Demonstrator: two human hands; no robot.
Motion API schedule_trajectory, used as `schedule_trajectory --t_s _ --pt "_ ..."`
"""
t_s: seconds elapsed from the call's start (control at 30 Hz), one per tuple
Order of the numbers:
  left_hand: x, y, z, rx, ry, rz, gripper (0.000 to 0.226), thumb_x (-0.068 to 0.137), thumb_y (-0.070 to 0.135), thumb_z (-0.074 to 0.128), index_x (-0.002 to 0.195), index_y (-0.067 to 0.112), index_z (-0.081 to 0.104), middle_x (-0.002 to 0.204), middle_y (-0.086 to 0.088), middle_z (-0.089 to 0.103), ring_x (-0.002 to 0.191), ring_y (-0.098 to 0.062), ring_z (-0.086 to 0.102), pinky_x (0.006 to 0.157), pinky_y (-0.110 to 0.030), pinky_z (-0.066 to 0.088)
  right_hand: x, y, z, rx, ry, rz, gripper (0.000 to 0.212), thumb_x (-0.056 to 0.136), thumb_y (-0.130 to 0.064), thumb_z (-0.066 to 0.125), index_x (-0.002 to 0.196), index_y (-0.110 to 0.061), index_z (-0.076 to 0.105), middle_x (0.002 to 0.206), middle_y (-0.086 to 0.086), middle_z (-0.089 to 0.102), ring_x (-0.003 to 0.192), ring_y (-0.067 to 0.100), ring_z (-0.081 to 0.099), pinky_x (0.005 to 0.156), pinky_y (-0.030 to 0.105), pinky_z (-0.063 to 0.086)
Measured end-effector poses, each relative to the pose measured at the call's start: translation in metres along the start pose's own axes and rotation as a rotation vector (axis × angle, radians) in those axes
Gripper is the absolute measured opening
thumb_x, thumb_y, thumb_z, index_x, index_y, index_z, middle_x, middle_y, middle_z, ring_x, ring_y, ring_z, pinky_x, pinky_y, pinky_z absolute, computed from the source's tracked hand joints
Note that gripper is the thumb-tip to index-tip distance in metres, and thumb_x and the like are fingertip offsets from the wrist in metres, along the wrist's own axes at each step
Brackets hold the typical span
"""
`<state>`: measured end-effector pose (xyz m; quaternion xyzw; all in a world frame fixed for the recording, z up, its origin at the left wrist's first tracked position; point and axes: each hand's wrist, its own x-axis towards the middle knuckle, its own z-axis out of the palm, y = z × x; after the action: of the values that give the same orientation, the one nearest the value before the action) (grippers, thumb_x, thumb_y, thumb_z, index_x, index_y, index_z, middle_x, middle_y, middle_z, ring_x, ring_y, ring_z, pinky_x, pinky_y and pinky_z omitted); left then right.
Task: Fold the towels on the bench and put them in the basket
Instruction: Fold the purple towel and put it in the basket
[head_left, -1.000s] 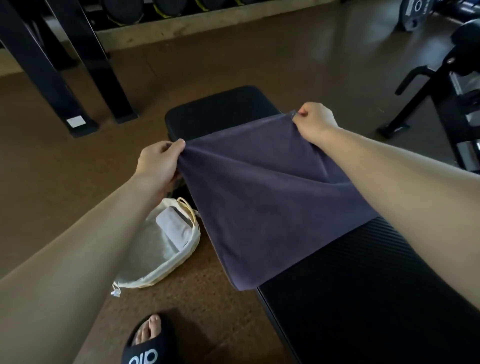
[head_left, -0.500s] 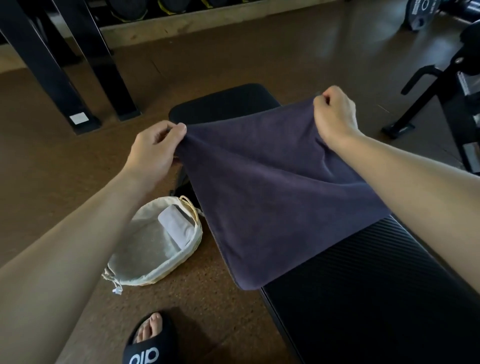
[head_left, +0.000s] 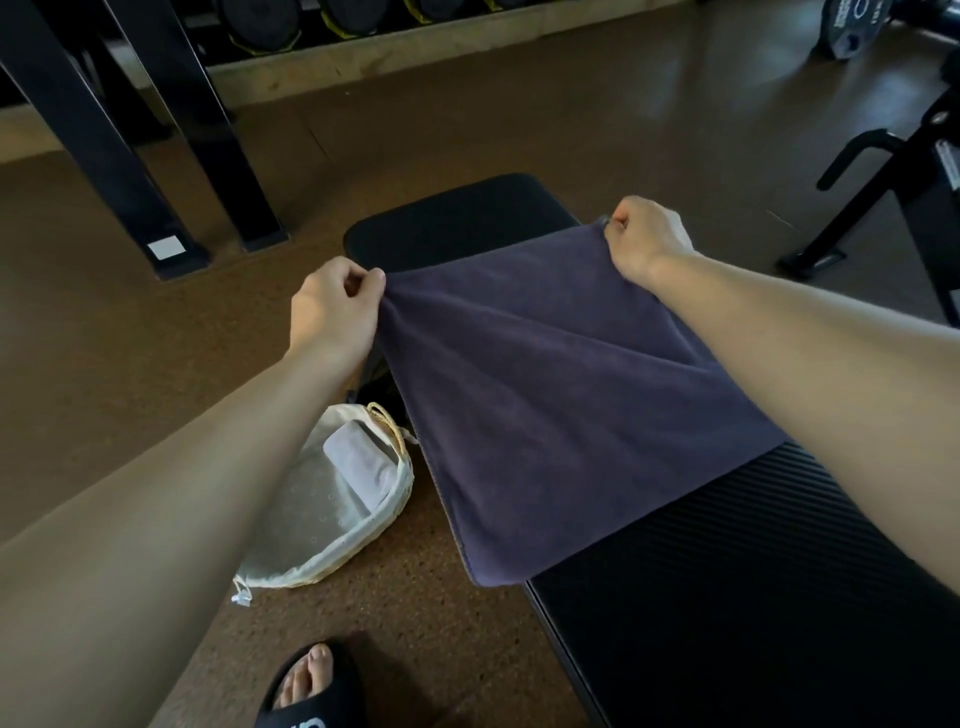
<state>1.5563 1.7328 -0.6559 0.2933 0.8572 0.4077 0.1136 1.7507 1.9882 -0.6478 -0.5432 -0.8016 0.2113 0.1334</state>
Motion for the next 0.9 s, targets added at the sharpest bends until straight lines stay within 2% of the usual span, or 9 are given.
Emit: schedule_trajectory --t_s 0.07,0.17,0.23,0.3,0.4,0.53,0.63,0.77,0.9 --pt "-0.002 -0.001 0.002 0.003 0.012 -0.018 0.021 0.104 0.042 0.052 0.109 0.022 0.056 0.096 0.005 0.059 0.077 -0.009 0.058 0.057 -0.020 0.041 0.001 0.004 0.004 0.043 -0.063 0.057 0.035 0.107 -0.038 0.039 0.117 -0.014 0.063 0.120 0.013 0.063 0.097 0.031 0.058 0.081 0.037 0.045" --pt "-0.008 0.001 0.001 -0.077 -0.050 -0.190 0.043 0.101 0.052 0.052 0.126 0.017 0.048 0.114 -0.003 0.058 0.081 -0.011 0.059 0.055 -0.023 0.047 -0.003 0.008 -0.002 0.125 -0.140 0.182 0.059 0.105 -0.050 0.034 0.143 -0.009 0.052 0.138 0.016 0.057 0.115 0.035 0.058 0.089 0.037 0.043" --pt "-0.018 0.002 0.000 -0.156 -0.123 -0.322 0.065 0.098 0.058 0.054 0.141 0.011 0.041 0.122 -0.005 0.057 0.085 -0.014 0.063 0.053 -0.024 0.052 -0.010 0.015 -0.010 0.175 -0.195 0.269 0.072 0.100 -0.062 0.032 0.145 -0.009 0.053 0.140 0.016 0.058 0.122 0.036 0.058 0.101 0.040 0.045" --pt "-0.031 0.000 -0.001 -0.268 -0.202 -0.417 0.076 0.095 0.058 0.060 0.148 0.009 0.038 0.126 -0.008 0.060 0.092 -0.020 0.069 0.056 -0.027 0.058 -0.022 0.025 -0.018 0.249 -0.262 0.341 0.078 0.093 -0.072 0.035 0.139 -0.013 0.060 0.133 0.012 0.064 0.117 0.035 0.061 0.105 0.044 0.046" --pt "-0.059 0.000 -0.003 -0.328 -0.381 -0.466 0.065 0.095 0.050 0.065 0.142 0.009 0.046 0.126 -0.007 0.064 0.098 -0.020 0.069 0.058 -0.026 0.059 -0.047 0.043 -0.030 0.250 -0.335 0.358 0.077 0.092 -0.075 0.042 0.137 -0.015 0.062 0.129 0.009 0.065 0.112 0.033 0.063 0.101 0.043 0.049" --pt "-0.100 0.005 -0.004 -0.382 -0.518 -0.493 0.049 0.100 0.043 0.060 0.138 0.014 0.053 0.127 -0.003 0.065 0.106 -0.021 0.068 0.062 -0.026 0.059 -0.083 0.066 -0.046 0.118 -0.369 0.336 0.079 0.093 -0.075 0.038 0.138 -0.014 0.060 0.133 0.012 0.063 0.113 0.034 0.062 0.097 0.043 0.049" --pt "-0.127 0.013 -0.008 -0.378 -0.571 -0.501 0.041 0.105 0.040 0.053 0.138 0.016 0.053 0.128 -0.001 0.066 0.108 -0.019 0.067 0.066 -0.028 0.058 -0.107 0.084 -0.058 0.039 -0.381 0.318 0.080 0.097 -0.073 0.035 0.137 -0.009 0.058 0.133 0.014 0.062 0.111 0.033 0.062 0.090 0.041 0.048" --pt "-0.161 0.029 -0.012 -0.375 -0.587 -0.518 0.027 0.106 0.023 0.051 0.131 0.013 0.056 0.119 -0.004 0.069 0.104 -0.021 0.069 0.062 -0.030 0.058 -0.139 0.101 -0.073 -0.034 -0.377 0.327 0.078 0.096 -0.075 0.037 0.130 -0.008 0.057 0.121 0.012 0.061 0.084 0.026 0.061 0.067 0.035 0.047" --pt "-0.186 0.036 -0.016 -0.387 -0.583 -0.559 0.026 0.104 0.009 0.051 0.130 0.012 0.053 0.122 -0.009 0.065 0.099 -0.021 0.067 0.062 -0.031 0.060 -0.165 0.111 -0.085 -0.037 -0.348 0.295 0.054 0.098 -0.067 0.046 0.110 -0.016 0.055 0.103 0.008 0.062 0.077 0.023 0.061 0.059 0.032 0.045"
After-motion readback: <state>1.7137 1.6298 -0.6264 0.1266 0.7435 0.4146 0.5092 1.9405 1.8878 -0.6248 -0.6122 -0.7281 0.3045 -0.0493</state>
